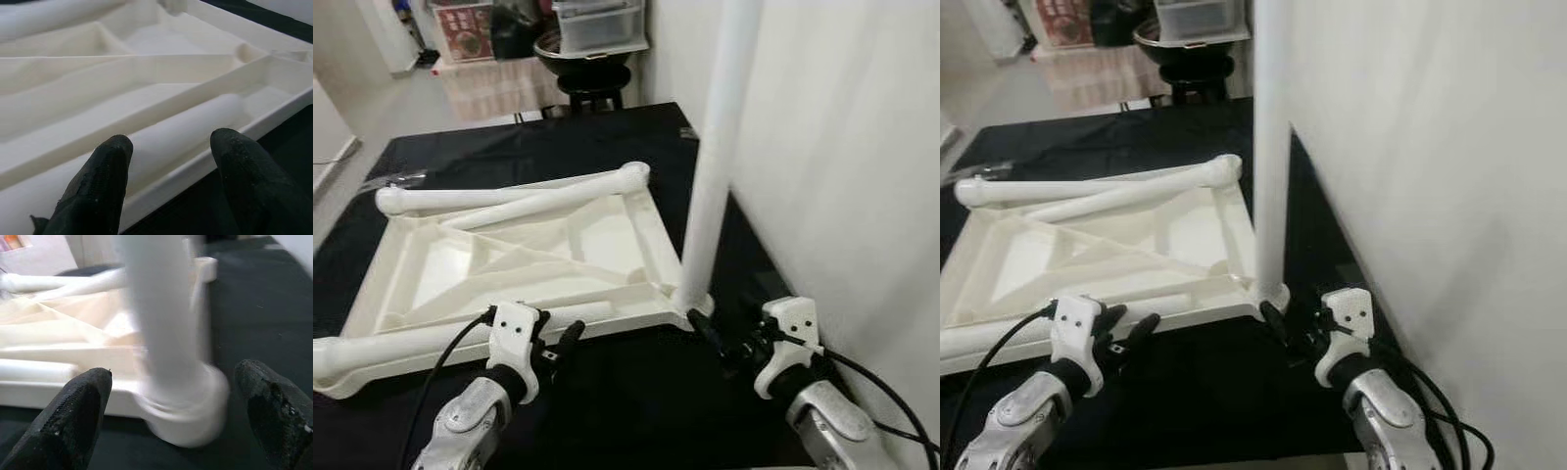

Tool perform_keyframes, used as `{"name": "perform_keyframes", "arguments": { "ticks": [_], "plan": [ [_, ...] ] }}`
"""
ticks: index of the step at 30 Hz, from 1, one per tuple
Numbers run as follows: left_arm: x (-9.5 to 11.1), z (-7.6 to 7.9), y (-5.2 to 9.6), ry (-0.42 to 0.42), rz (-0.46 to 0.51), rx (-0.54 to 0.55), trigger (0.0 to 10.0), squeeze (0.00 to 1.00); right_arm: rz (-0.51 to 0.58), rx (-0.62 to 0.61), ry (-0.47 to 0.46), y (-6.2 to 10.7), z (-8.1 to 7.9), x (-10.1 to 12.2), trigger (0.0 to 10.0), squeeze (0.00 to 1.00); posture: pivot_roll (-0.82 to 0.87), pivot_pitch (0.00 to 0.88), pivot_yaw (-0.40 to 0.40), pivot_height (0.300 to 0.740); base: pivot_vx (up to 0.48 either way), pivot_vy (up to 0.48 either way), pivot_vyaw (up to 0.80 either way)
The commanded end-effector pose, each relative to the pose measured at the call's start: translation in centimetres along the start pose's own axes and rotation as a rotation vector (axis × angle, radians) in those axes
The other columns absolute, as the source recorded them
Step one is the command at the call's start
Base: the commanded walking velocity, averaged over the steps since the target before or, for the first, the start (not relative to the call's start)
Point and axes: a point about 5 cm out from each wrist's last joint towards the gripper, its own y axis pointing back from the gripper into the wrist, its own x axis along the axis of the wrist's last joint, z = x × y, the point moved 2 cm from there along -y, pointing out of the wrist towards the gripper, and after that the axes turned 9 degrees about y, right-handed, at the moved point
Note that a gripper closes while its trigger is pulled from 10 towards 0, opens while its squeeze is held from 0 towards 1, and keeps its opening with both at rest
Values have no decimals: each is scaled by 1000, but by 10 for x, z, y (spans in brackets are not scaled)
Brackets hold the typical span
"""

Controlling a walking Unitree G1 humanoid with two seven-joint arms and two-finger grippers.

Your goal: Building children table

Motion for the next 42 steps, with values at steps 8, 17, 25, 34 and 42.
{"name": "perform_keyframes", "arguments": {
  "ticks": [8,17,25,34,42],
  "plan": [
    [-6,-8,2,-20,-51,18,10000,0,-22,-8,-14,-3,-2,-4,10000,0,-124,99,63,740,0,480,0],
    [-8,-4,1,-27,-60,-4,10000,0,51,-49,34,-17,17,34,10000,0,-122,100,55,740,0,480,0],
    [-5,0,0,-35,-35,-37,10000,0,181,-50,219,-58,28,110,10000,0,-120,101,59,740,0,189,0],
    [10,13,-1,-45,32,-126,10000,0,296,-93,256,-86,34,170,10000,0,-96,105,44,740,0,0,0],
    [18,20,-4,-69,52,-167,10000,0,323,-39,218,-90,15,177,10000,0,-93,100,45,740,0,0,0]
  ]
}}
